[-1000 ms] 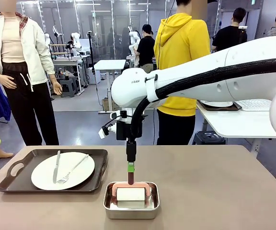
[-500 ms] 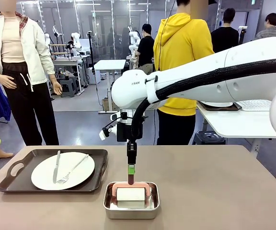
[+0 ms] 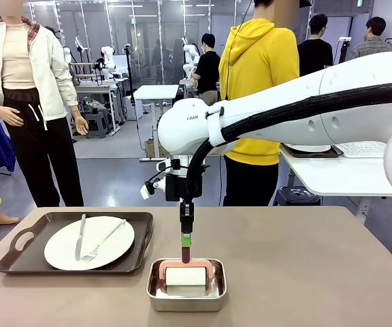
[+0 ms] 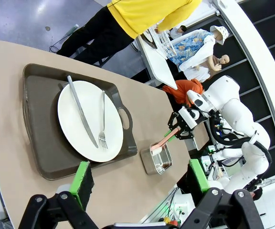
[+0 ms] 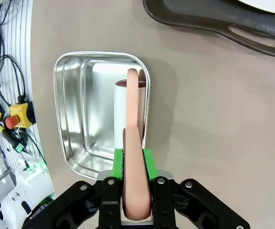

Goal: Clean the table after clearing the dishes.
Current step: When the left (or right) Handle tray is removed, use the left hand (or right hand) to clean the left (or right) side of the table with the Lint Roller.

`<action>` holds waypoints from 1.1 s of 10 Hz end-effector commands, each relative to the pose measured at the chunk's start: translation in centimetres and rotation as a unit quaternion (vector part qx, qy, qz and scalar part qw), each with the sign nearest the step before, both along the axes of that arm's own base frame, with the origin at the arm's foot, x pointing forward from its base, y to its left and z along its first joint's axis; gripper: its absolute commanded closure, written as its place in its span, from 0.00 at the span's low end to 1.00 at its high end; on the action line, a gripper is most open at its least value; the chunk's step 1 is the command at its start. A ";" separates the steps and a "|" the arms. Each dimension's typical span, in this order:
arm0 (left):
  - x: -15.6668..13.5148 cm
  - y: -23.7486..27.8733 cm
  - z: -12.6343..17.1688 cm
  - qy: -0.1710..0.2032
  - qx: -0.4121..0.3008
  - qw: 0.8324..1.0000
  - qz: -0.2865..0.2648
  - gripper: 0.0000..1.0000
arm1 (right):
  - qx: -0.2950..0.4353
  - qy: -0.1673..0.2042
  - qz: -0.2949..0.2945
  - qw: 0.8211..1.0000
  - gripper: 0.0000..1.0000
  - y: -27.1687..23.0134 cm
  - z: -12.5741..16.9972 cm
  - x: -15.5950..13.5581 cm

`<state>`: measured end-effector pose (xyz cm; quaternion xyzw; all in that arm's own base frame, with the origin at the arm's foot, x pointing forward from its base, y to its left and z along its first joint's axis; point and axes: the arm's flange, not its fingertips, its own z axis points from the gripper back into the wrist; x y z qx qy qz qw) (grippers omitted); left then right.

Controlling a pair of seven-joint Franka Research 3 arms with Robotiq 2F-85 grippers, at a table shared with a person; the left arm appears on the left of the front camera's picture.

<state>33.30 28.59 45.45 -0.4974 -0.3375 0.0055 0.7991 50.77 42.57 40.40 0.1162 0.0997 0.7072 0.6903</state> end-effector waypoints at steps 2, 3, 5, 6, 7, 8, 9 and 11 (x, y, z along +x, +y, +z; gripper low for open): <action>-0.3 0.2 0.0 -0.004 0.001 1.000 -0.006 0.00 | -0.024 0.006 -0.021 0.999 1.00 -1.3 2.0 -2.7; -0.3 0.2 0.0 -0.004 0.001 1.000 -0.006 0.00 | -0.032 0.008 -0.042 0.999 1.00 -2.3 3.3 -3.4; -0.3 0.2 0.0 -0.004 0.001 1.000 -0.006 0.00 | -0.016 0.010 -0.115 0.993 1.00 -5.7 5.9 -4.7; -0.3 0.2 0.0 -0.004 0.001 1.000 -0.006 0.00 | 0.011 0.000 -0.163 0.987 1.00 -7.8 6.7 -5.3; -0.3 0.2 0.0 -0.004 0.001 1.000 -0.006 0.00 | 0.037 -0.007 -0.218 0.975 1.00 -10.1 7.2 -6.0; -0.3 0.2 0.0 -0.004 0.001 1.000 -0.006 0.00 | 0.071 -0.006 -0.271 0.960 1.00 -12.7 7.4 -6.9; -0.3 0.2 0.0 -0.004 0.001 1.000 -0.006 0.00 | 0.105 0.002 -0.338 0.935 1.00 -16.0 7.1 -7.9; -0.3 0.2 0.0 -0.004 0.001 1.000 -0.006 0.00 | 0.154 0.038 -0.460 0.874 1.00 -21.4 5.8 -8.8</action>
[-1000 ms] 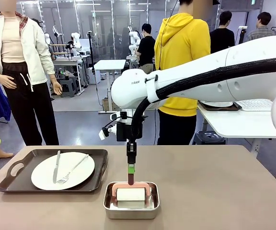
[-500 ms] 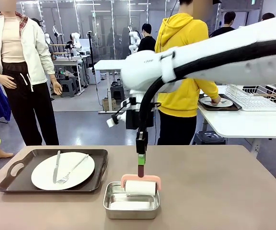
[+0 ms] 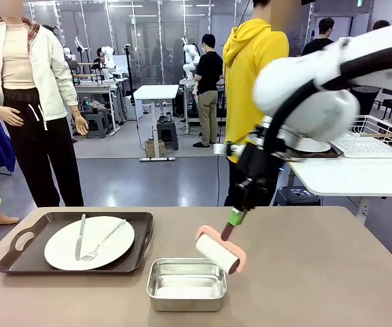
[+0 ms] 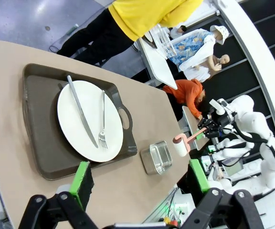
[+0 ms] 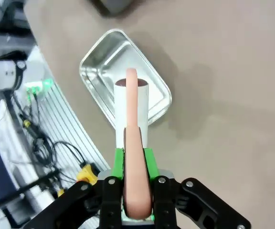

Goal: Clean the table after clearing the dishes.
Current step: When the left (or right) Handle tray is removed, use the left hand (or right hand) to clean the left (or right) side of the table with the Lint Roller.

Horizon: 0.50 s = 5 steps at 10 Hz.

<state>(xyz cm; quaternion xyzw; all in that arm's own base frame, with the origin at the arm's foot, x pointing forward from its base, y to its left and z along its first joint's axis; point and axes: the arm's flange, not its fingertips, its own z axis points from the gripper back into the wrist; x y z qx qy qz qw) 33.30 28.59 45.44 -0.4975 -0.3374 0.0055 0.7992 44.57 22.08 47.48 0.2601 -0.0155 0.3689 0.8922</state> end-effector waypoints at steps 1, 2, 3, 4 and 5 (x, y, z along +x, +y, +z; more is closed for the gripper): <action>-0.3 0.2 0.0 -0.004 0.001 1.000 -0.005 0.00 | 0.060 0.004 -0.133 0.989 1.00 -3.5 -2.1 -2.5; -0.3 0.2 0.0 -0.004 0.001 1.000 -0.005 0.00 | 0.062 0.029 -0.208 0.976 1.00 -5.3 -3.1 -2.5; -0.3 0.2 0.0 -0.004 0.001 1.000 -0.005 0.00 | 0.090 0.031 -0.243 0.965 1.00 -6.4 -3.9 -2.3; -0.3 0.2 0.0 -0.004 0.001 1.000 -0.005 0.00 | 0.076 0.037 -0.253 0.964 1.00 -6.9 -4.5 -1.9; -0.3 0.2 0.0 -0.004 0.001 1.000 -0.005 0.00 | 0.072 0.035 -0.262 0.962 1.00 -7.1 -4.7 -1.4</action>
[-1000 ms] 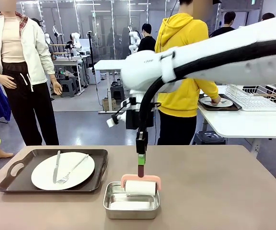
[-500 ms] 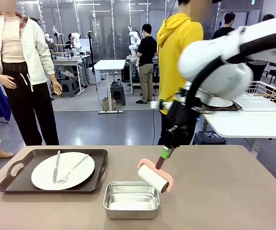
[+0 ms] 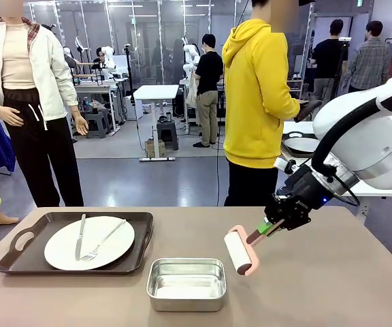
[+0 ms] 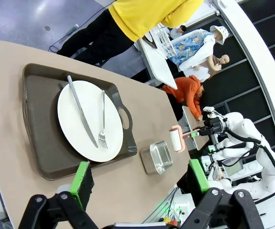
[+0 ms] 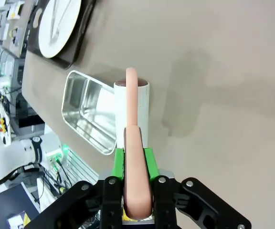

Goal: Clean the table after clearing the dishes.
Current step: When the left (or right) Handle tray is removed, use the left hand (or right hand) to clean the left (or right) side of the table with the Lint Roller.

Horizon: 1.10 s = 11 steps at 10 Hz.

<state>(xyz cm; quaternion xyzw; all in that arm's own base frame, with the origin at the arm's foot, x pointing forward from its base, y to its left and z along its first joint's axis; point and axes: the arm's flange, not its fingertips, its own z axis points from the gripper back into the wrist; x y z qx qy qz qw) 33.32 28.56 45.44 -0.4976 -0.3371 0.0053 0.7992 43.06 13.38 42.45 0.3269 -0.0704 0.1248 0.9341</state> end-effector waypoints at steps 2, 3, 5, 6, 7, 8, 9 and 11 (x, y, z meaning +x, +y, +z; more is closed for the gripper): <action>-0.4 0.2 0.0 -0.004 0.001 1.000 -0.005 0.00 | 0.000 0.000 0.000 1.000 1.00 0.0 0.0 0.0; -0.4 0.2 0.0 -0.004 0.001 1.000 -0.005 0.00 | 0.000 0.000 0.000 1.000 1.00 0.0 0.0 0.0; -0.4 0.2 0.0 -0.004 0.001 1.000 -0.005 0.00 | 0.000 0.000 0.000 1.000 1.00 0.0 0.0 0.0; -0.4 0.2 0.0 -0.004 0.001 1.000 -0.005 0.00 | -0.003 -0.002 -0.001 1.000 0.80 0.2 -0.2 0.3; -0.4 0.2 0.0 -0.004 0.001 1.000 -0.005 0.00 | 0.015 0.004 -0.030 0.999 0.80 -0.5 -0.6 1.4; -0.4 0.2 0.0 -0.004 0.001 1.000 -0.005 0.00 | 0.021 0.009 -0.042 0.999 0.80 -1.2 -1.1 1.9; -0.4 0.2 0.0 -0.004 0.001 1.000 -0.005 0.00 | 0.021 0.009 -0.055 0.998 0.80 -1.6 -1.6 2.5; -0.4 0.2 0.0 -0.004 0.001 1.000 -0.005 0.00 | 0.039 0.027 -0.090 0.995 0.80 -2.4 -3.8 3.9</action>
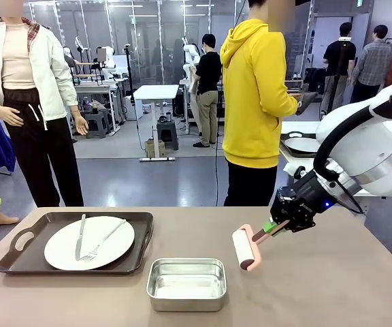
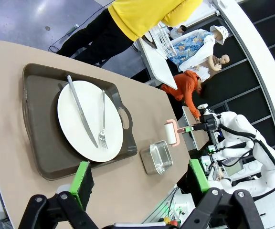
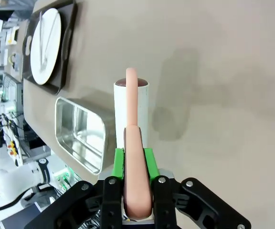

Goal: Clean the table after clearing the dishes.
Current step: When the left (or right) Handle tray is removed, use the left hand (or right hand) to clean the left (or right) side of the table with the Lint Roller.

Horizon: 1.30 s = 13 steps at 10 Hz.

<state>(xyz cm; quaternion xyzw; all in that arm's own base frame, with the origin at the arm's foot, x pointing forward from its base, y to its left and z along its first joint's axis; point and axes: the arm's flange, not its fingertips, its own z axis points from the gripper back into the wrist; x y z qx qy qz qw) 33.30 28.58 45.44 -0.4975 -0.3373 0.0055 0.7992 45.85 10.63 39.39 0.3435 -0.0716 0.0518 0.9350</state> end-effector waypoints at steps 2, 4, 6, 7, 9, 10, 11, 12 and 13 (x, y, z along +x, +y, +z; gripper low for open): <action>-0.3 0.2 0.0 -0.004 0.001 1.000 -0.005 0.00 | 0.035 0.020 -0.040 0.998 0.80 -0.4 -2.5 1.7; -0.3 0.2 0.0 -0.004 0.001 1.000 -0.005 0.00 | 0.038 0.032 -0.055 0.997 0.80 -1.1 -4.3 1.8; -0.3 0.2 0.0 -0.004 0.001 1.000 -0.005 0.00 | 0.039 0.039 -0.069 0.996 0.80 -2.0 -5.9 1.8; -0.3 0.2 0.0 -0.004 0.001 1.000 -0.005 0.00 | 0.028 0.045 -0.067 0.996 0.80 -2.4 -6.7 1.6; -0.3 0.2 0.0 -0.004 0.001 1.000 -0.005 0.00 | 0.007 0.050 -0.085 0.995 0.80 -4.9 -7.9 1.6; -0.3 0.2 0.0 -0.004 0.001 1.000 -0.005 0.00 | 0.002 0.052 -0.098 0.994 0.80 -6.4 -8.1 1.5; -0.3 0.2 0.0 -0.004 0.001 1.000 -0.005 0.00 | -0.006 0.055 -0.108 0.993 0.80 -8.1 -8.1 1.2; -0.3 0.2 0.0 -0.004 0.001 1.000 -0.005 0.00 | -0.020 0.060 -0.113 0.992 0.80 -9.7 -8.2 1.0; -0.3 0.2 0.0 -0.004 0.001 1.000 -0.005 0.00 | -0.031 0.059 -0.115 0.991 0.80 -11.3 -8.1 0.9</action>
